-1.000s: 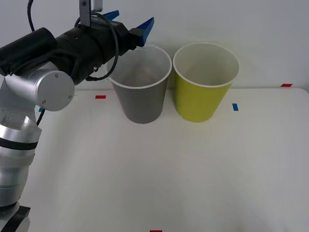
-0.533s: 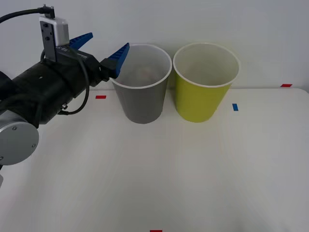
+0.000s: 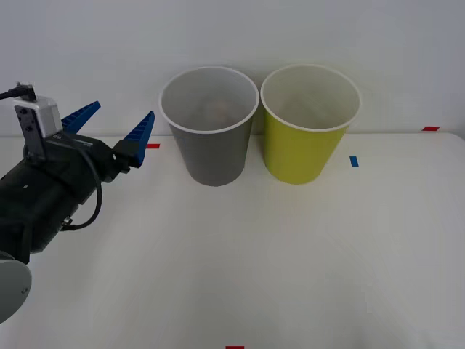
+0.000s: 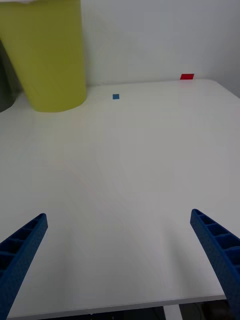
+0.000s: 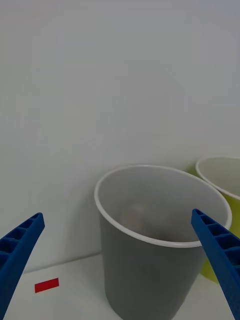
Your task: Put cans in the gray bin and PET bottles in the light green bin.
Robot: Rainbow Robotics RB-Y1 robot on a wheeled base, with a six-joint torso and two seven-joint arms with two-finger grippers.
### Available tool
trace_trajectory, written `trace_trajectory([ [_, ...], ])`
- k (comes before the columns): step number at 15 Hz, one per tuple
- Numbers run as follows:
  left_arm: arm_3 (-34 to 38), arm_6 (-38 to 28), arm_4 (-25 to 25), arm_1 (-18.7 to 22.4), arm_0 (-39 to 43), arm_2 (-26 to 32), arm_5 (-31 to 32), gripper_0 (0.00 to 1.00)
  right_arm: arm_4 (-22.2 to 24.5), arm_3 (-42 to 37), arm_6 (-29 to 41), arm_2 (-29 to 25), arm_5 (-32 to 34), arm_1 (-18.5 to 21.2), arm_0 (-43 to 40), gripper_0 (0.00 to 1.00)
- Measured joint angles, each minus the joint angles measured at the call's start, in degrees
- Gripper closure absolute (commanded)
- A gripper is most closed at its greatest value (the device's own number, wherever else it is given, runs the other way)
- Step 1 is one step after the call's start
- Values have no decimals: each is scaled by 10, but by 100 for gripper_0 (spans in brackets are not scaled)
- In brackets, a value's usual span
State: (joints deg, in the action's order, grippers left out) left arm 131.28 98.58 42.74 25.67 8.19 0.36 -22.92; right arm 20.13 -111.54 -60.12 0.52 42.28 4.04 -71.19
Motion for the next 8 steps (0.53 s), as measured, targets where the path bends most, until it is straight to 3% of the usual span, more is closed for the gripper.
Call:
trace_trajectory([
  [8,22,35,-4,1,183,-2,162,0,0,0,0,0,0,0,0,0],
])
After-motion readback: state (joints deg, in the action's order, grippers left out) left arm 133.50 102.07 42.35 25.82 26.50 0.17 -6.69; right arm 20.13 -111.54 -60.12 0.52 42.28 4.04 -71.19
